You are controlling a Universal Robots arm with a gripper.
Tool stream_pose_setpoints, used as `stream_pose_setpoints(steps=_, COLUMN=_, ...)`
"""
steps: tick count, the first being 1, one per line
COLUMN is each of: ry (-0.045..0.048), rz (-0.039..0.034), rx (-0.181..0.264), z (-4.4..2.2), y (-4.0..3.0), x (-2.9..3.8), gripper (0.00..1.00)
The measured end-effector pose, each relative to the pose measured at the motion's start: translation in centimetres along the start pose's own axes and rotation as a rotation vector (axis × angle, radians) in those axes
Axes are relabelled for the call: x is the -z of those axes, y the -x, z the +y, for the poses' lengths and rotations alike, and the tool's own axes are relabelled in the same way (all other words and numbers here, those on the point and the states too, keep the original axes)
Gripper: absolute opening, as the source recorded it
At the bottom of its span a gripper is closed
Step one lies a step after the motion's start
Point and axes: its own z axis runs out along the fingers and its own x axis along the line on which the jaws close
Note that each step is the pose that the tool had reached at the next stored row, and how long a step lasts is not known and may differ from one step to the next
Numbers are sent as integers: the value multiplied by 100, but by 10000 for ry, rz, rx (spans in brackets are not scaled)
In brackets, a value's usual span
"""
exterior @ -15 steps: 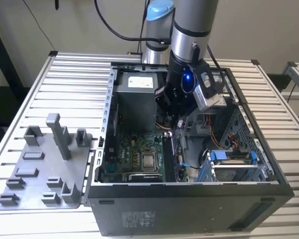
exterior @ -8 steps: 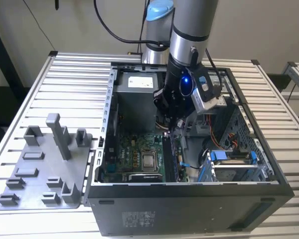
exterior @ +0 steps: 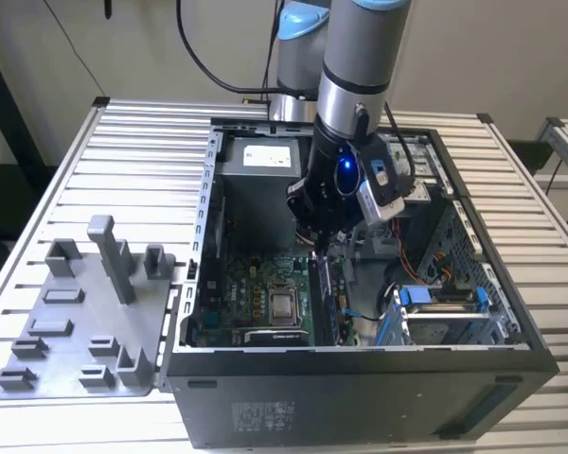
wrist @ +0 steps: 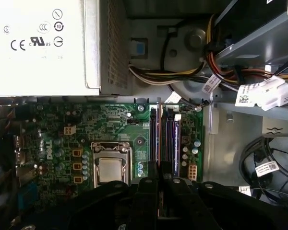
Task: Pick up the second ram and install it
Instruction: 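Insert the second ram into the second slot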
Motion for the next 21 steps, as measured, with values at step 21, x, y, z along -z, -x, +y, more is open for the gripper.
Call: stream_pose_setpoints(steps=21, ry=30, rz=91, rx=-91, z=-200, y=10, x=-156, gripper=14)
